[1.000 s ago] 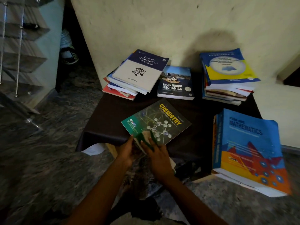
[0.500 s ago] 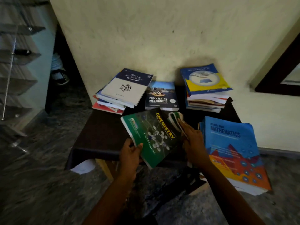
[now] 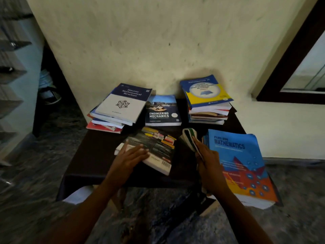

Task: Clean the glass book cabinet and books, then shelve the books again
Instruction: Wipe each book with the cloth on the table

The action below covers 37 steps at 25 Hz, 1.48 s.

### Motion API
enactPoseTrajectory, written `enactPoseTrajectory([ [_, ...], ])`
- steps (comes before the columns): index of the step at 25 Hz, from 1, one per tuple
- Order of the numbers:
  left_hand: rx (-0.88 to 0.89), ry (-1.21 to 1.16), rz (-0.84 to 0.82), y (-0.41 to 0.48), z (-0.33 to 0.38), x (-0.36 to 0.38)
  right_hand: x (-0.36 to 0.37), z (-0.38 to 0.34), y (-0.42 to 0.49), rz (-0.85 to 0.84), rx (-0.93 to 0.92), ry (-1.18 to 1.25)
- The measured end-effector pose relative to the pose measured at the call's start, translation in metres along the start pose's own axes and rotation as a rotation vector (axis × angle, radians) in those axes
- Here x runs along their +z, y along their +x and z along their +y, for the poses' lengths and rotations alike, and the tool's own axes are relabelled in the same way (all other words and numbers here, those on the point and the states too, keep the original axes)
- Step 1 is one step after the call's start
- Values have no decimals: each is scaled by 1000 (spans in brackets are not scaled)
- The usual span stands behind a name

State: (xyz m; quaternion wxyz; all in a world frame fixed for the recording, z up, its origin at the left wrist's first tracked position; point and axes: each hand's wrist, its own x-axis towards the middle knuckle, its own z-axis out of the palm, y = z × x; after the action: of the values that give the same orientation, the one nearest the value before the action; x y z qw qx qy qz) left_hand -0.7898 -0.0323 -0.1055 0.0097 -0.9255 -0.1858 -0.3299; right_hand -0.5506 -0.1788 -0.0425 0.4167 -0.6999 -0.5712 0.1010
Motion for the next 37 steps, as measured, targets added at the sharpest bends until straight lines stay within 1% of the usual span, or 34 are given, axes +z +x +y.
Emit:
enactPoseTrajectory([
  [1, -19, 8, -36, -19, -4, 5, 6, 3, -3, -18, -6, -15],
  [3, -121, 2, -79, -58, -7, 15, 25, 7, -6, -86, -22, -40],
  [5, -218, 88, -85, -84, 0, 20, 45, 5, -4, -169, -21, -50],
  [6, -313, 134, -91, -92, 8, 23, 54, 2, -1, -195, -35, -58],
  [7, -466, 132, -93, -94, 18, 24, 61, -1, 4, -217, -46, -70],
  [9, -789, -11, -18, -104, 32, 33, 75, -4, 23, -281, -80, -149],
  [11, -1105, -328, 96, -106, 45, 40, 95, 4, 49, -337, -112, -250],
  [14, -1789, -1209, 254, -78, 57, 39, 126, 15, 88, -440, -190, -455],
  [15, -1910, -1401, 270, -69, 61, 36, 136, 19, 97, -488, -192, -513],
  [16, -1940, -1470, 264, -61, 64, 33, 145, 21, 105, -523, -169, -557],
  [18, -1944, -1472, 323, -57, 64, 33, 162, 23, 113, -531, -113, -628],
  [20, -1963, -1483, 388, -58, 62, 34, 180, 18, 108, -526, -112, -648],
  [22, -1991, -1510, 422, -62, 60, 35, 195, 4, 89, -564, -175, -609],
  [25, -1991, -1529, 441, -61, 61, 36, 208, -14, 47, -631, -319, -527],
  [27, -1967, -1539, 448, -61, 61, 35, 207, -19, 18, -775, -435, -440],
  [28, -1947, -1560, 452, -61, 61, 34, 203, -14, 11, -820, -519, -438],
  [29, -1938, -1582, 456, -61, 62, 33, 196, -8, 11, -801, -588, -441],
  [30, -1943, -1603, 460, -61, 62, 32, 184, -1, 17, -718, -601, -440],
  [31, -1960, -1618, 462, -60, 63, 30, 172, 7, 28, -605, -512, -412],
  [32, -1974, -1625, 463, -60, 62, 29, 158, 17, 42, -471, -348, -410],
  [33, -1983, -1623, 466, -59, 61, 28, 144, 30, 58, -403, -162, -472],
  [34, -1987, -1618, 468, -58, 61, 27, 129, 43, 71, -387, -14, -567],
  [35, -1987, -1612, 466, -58, 61, 27, 119, 52, 76, -415, 58, -642],
  [37, -1993, -1603, 464, -56, 63, 27, 118, 54, 67, -469, 25, -666],
])
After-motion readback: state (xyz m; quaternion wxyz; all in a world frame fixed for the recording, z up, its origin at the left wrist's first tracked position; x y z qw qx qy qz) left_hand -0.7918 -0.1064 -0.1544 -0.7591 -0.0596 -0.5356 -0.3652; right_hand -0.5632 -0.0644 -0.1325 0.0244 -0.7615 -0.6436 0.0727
